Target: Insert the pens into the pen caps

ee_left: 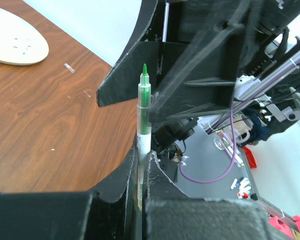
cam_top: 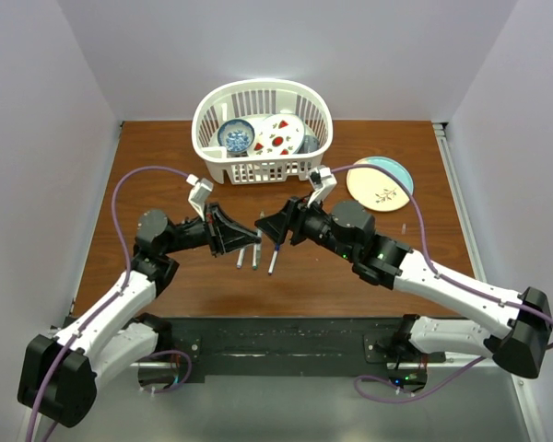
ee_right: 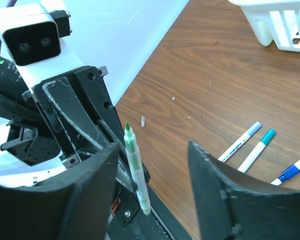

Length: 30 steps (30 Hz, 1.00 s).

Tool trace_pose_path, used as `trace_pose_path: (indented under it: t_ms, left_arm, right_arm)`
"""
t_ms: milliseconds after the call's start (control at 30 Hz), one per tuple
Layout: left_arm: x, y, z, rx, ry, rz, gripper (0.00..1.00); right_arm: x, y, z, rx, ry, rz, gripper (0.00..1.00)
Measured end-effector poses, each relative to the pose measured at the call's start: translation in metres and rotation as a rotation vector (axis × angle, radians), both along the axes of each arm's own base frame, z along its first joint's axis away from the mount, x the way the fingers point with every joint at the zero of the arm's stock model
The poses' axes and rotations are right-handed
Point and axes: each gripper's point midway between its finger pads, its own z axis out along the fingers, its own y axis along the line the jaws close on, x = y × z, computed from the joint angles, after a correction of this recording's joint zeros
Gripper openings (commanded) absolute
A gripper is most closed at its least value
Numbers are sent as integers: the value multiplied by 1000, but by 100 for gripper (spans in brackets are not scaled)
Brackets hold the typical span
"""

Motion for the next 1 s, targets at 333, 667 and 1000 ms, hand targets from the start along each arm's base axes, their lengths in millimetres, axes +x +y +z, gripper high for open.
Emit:
trace_pose_path:
  t_ms: [333,667,1000]
  left_arm:
    - [-1,-3,-2,-3,19,-15,39]
    - [1,-8,-1,-22,28,-47,0]
    - [-1,-6,8,-21,-4,-26,0]
  right_arm:
    - [-3,14,2,9,-17,67,0]
    - [-7,21,4,31,-8,102,0]
    - [-12,5,1,-9,11,75,56]
